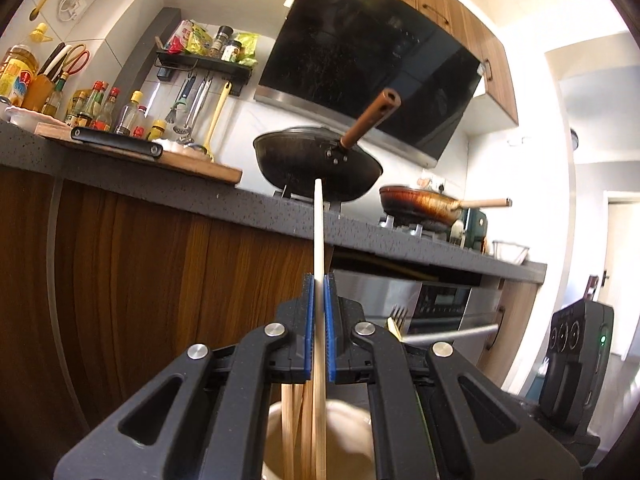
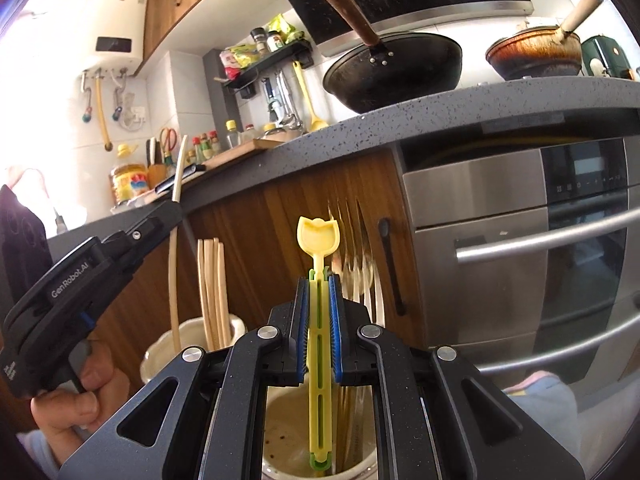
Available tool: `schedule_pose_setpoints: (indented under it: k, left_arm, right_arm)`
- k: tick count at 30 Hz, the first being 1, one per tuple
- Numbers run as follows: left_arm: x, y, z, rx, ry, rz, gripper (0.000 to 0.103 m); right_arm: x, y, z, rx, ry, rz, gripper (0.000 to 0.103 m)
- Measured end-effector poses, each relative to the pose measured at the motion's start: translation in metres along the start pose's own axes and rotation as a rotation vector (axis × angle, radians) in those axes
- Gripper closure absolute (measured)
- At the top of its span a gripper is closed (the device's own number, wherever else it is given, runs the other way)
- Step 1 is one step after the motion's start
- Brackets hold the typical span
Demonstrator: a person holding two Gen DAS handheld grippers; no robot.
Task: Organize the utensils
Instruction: 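Lower the chopstick into the tall pot with the left tool while the right tool inserts the spatula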
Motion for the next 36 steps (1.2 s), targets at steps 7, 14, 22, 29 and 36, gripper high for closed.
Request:
schedule_pose_setpoints:
  k: [7,14,22,29,36]
  left_arm:
    - [0.01,-0.022,0.006,-0.054,-0.001,-0.039,0.098]
    - [0.011,-0.039,0.011,-0.123,0.017,-0.063,0.098]
    - [0.006,-0.051,0.011,-0.169,0.03,-0.072,0.098]
    - [0.007,-0.054,0.012,-0.176,0.029,-0.081,0.098]
    - [0.012,-0.053,0.014,-0.186,0.019,-0.084,0.098]
  right_arm:
    - [-0.005,-0.006,0.005,0.001,-0.016,0.039,0.093]
    - [-0.01,-0.005,0.015,0.006,-0.02,0.063,0.093]
    - [-0.003,0.008,0.018,0.027,-0.005,0.026,0.093]
    - [0.0,0.0,0.016,0.007,-0.007,0.017,0.093]
    - [-0.002,-0.018,0.011,-0.038,-0.027,0.045,0.092]
Point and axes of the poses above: each gripper's, at about its wrist camera, not at the fingertips, and z roughly against the way its jaws point, x to its right, y to its top, the point moved 9 cm from there along -z, roughly the way its jaws point, and after that the axes turned 7 degrees about -z, right-handed, at the moved point
